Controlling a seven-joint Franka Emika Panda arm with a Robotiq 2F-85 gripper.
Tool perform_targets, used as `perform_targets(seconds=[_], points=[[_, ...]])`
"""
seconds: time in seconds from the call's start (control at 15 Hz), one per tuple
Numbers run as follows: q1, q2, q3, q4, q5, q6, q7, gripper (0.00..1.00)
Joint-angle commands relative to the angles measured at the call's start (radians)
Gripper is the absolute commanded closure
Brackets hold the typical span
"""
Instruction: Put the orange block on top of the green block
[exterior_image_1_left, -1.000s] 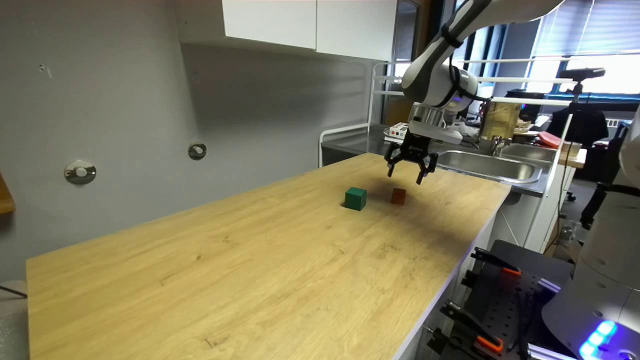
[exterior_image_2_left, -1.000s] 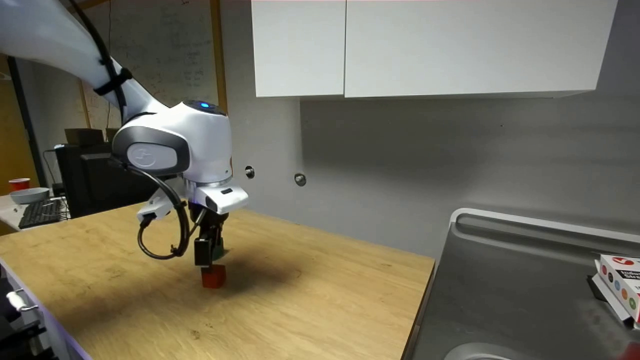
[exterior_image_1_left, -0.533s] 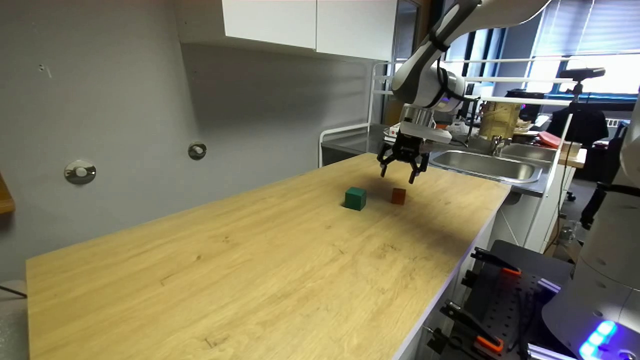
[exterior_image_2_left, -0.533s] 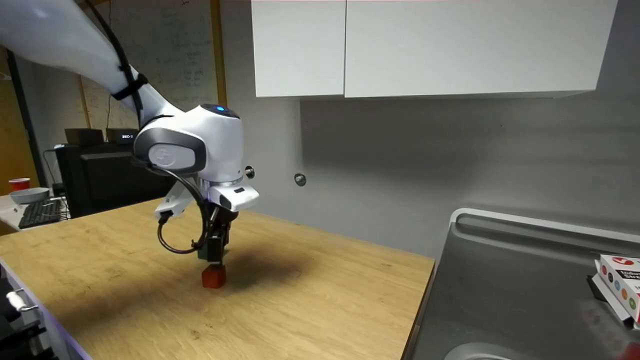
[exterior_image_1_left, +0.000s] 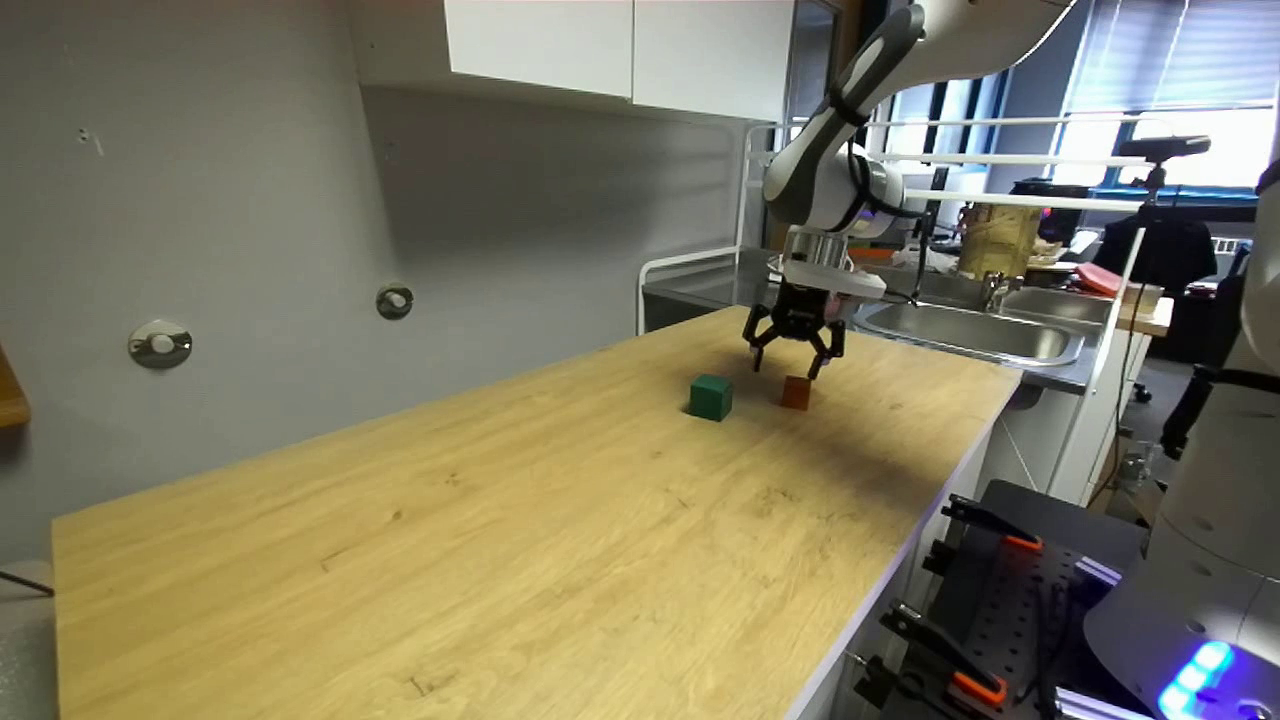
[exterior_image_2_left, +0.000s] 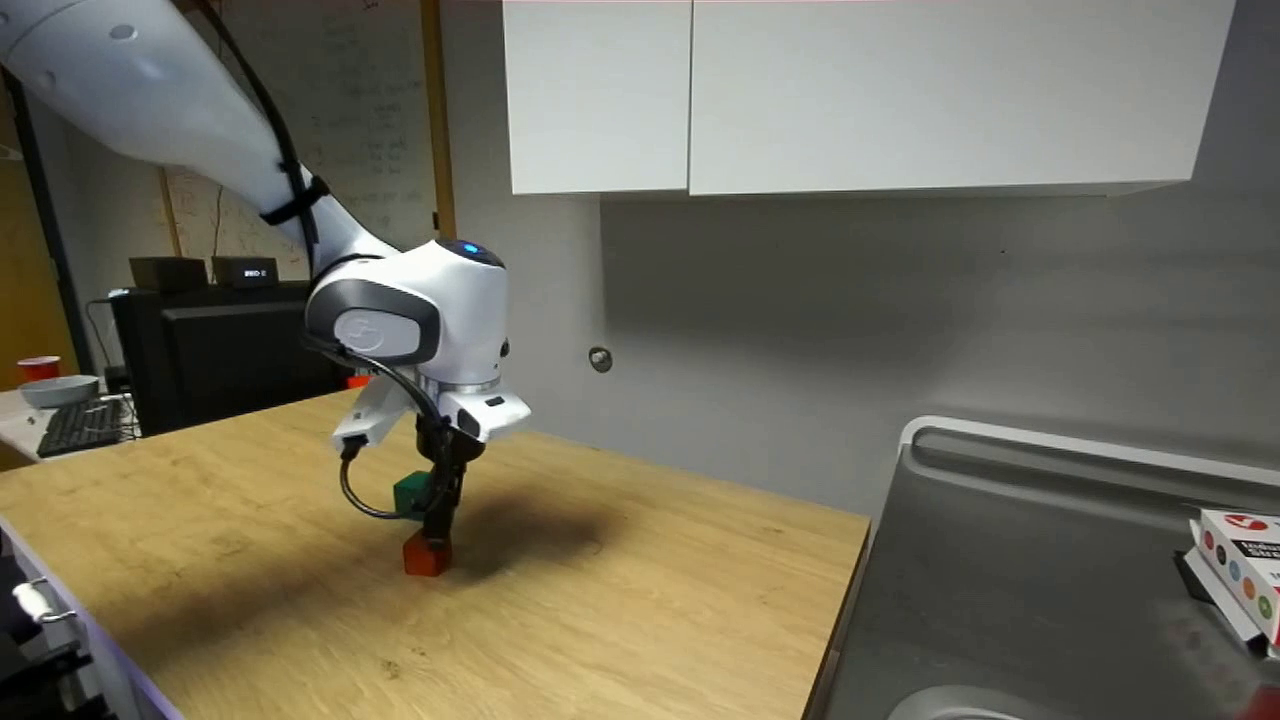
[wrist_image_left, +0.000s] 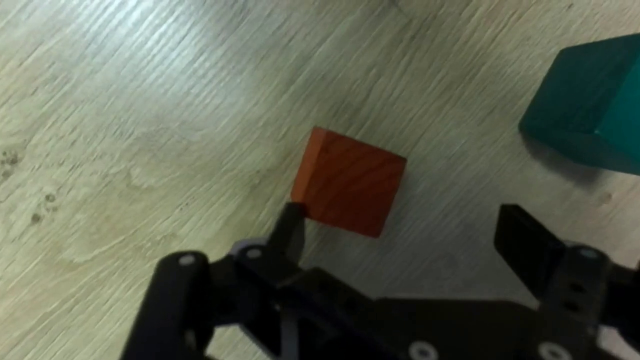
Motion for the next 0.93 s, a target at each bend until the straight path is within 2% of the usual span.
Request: perform_targets(seconds=[0.0,0.07,0.13,0.4,0.6,0.87], points=[[-0.007,0.045,0.011,0.039,0.004,-0.038,0.020,0.00],[-0.007,0.053,0.013,0.041,0.006,-0.039,0.018,0.07],[-0.007,0.061,0.014,0.043,0.006,-0.039,0.018,0.25],[-0.007,0.083,0.017,0.039,0.004,-0.038,0.017,0.58],[-0.009,0.079,0.014,0.034,0.001,-0.043,0.020,0.78],[-0.002,0.056,0.007,0.023,-0.019,-0.043,0.038,0.78]])
